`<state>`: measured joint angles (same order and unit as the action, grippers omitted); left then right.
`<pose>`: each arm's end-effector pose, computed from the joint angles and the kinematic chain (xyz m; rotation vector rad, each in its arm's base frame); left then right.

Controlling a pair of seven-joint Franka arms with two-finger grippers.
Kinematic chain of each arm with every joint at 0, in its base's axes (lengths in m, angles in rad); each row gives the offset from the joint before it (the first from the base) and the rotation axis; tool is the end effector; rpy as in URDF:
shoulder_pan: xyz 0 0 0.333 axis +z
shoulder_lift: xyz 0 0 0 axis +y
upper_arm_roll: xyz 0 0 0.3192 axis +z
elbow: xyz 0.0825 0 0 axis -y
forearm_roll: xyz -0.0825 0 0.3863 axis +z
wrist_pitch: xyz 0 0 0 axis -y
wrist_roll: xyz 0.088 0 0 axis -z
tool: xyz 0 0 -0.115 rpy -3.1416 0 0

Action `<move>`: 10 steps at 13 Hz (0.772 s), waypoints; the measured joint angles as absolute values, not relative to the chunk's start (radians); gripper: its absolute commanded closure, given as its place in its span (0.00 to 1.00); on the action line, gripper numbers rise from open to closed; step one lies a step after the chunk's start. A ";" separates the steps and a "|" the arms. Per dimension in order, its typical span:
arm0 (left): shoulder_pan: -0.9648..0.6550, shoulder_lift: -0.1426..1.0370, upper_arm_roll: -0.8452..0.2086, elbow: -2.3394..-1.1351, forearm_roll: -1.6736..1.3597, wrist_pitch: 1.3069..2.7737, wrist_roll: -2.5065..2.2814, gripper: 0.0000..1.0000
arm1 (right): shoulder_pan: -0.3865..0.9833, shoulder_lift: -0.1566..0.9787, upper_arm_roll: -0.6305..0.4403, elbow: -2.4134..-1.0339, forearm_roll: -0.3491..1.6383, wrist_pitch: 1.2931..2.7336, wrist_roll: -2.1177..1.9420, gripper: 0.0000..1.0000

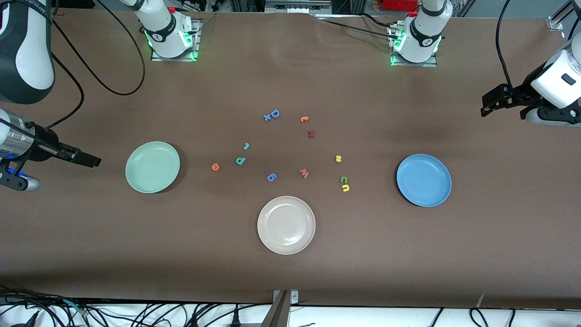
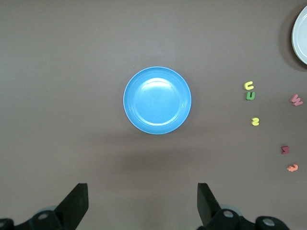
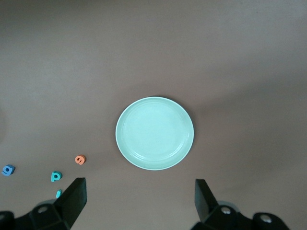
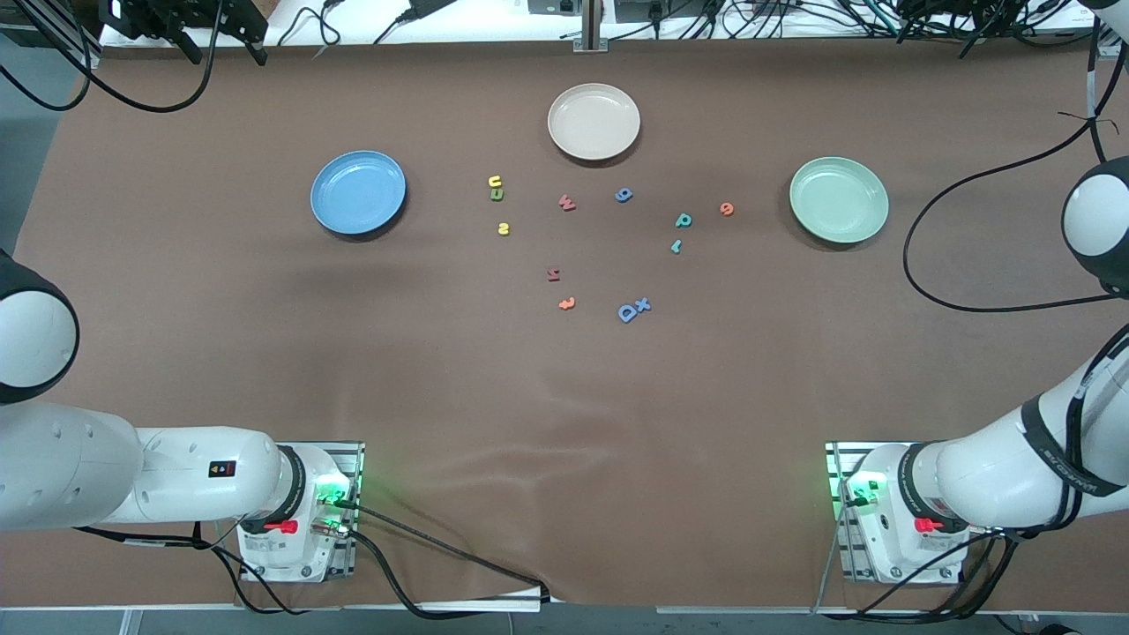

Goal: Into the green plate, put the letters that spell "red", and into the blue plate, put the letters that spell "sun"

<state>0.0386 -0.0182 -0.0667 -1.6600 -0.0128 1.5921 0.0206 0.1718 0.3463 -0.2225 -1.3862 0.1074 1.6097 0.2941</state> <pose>0.5498 -0.0172 0.5893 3.1283 -0.0752 -0.0779 0.6530 0.0001 0.5040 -3.0723 0.5379 0.1834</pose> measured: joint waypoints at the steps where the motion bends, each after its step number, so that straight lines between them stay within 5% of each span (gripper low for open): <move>1: 0.039 -0.018 -0.067 -1.660 -0.013 1.592 0.021 0.00 | 0.173 0.346 -0.222 -1.389 0.107 1.610 0.294 0.00; 10: 0.039 -0.018 -0.067 -1.660 -0.013 1.592 0.021 0.00 | 0.177 0.346 -0.217 -1.402 0.079 1.615 0.294 0.00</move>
